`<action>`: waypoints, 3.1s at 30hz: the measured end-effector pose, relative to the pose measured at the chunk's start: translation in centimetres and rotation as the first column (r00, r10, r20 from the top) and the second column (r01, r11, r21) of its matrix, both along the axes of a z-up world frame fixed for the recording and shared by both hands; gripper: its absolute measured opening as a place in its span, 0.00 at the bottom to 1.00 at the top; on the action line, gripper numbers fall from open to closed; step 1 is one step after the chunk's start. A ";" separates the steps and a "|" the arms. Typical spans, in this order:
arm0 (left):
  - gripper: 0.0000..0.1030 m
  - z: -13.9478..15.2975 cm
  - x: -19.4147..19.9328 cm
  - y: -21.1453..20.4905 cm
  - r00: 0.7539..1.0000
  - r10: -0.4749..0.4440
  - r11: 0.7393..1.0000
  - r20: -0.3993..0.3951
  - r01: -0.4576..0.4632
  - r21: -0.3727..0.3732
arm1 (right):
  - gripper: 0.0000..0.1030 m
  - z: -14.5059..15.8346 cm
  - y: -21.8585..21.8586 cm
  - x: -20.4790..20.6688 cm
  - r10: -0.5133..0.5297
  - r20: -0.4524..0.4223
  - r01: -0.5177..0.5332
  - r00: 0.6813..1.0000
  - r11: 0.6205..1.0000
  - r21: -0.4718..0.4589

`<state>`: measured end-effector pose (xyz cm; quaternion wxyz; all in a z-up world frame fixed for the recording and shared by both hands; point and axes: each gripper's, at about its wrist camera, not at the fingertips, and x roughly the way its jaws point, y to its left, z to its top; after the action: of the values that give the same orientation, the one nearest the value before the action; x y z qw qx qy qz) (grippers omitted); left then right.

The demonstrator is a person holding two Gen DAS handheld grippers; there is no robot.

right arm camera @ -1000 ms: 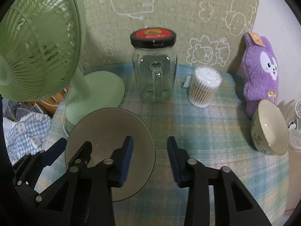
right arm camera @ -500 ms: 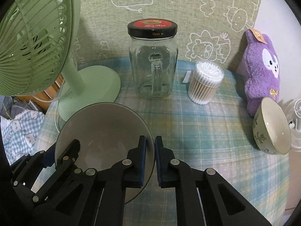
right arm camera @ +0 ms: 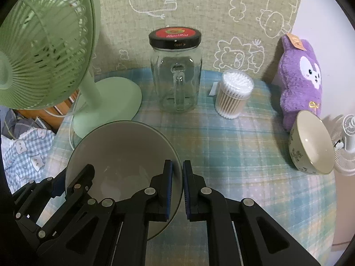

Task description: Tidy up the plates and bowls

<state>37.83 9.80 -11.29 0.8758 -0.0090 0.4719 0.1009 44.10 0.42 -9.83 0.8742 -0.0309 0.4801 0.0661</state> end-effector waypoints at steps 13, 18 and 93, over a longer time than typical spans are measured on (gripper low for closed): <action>0.14 5.2 -2.4 -1.2 0.998 0.017 1.000 0.054 -0.018 0.015 | 0.12 5.3 -1.1 -2.7 0.009 0.050 -0.010 0.999 1.000 0.022; 0.14 7.5 -3.8 -1.2 0.996 0.019 1.000 0.082 -0.020 0.007 | 0.12 7.8 -1.4 -4.2 0.001 0.076 -0.003 0.997 1.000 0.027; 0.14 1.7 -26.9 -4.2 0.983 -0.167 0.983 -0.070 0.160 -0.091 | 0.12 2.6 -4.8 -31.2 -0.209 -0.067 0.206 0.976 0.977 -0.048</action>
<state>10.95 5.56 -9.62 0.8610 -0.0036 0.5085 0.0085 12.85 -4.43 -7.28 0.8577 0.0039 0.5130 -0.0345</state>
